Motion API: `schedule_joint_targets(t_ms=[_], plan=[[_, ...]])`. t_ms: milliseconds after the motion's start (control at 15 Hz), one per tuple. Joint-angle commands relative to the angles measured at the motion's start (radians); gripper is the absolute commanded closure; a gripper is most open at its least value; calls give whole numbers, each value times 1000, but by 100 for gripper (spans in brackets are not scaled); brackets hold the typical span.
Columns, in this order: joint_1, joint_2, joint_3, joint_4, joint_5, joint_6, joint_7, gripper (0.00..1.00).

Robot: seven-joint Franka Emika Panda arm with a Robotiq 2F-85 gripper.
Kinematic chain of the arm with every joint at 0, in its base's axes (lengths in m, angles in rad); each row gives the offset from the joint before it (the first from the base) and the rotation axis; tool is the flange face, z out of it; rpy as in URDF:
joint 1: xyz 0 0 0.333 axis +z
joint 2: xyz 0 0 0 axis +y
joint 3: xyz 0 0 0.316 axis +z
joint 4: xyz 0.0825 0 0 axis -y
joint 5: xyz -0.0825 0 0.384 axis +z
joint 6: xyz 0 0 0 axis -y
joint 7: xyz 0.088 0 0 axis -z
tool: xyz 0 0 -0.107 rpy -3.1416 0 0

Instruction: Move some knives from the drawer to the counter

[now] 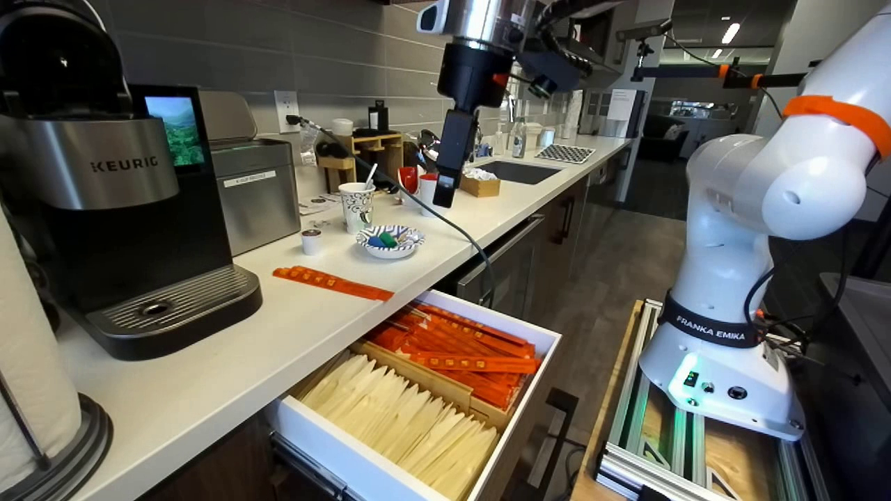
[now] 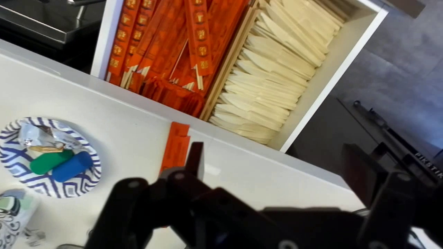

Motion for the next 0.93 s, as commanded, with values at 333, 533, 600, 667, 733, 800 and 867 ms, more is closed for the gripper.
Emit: schedule_joint_targets(t_ms=[333, 533, 600, 667, 733, 800, 867], plan=[[54, 74, 16, 7, 18, -6, -129, 0], [117, 142, 49, -45, 44, 76, -211, 0], [134, 179, 61, -50, 40, 91, -234, 0], [144, 220, 77, -50, 24, 104, -252, 0], [148, 265, 99, -46, -3, 116, -261, 0], [146, 311, 123, -38, -37, 121, -261, 0], [147, 360, 142, -30, -62, 138, -273, 0]])
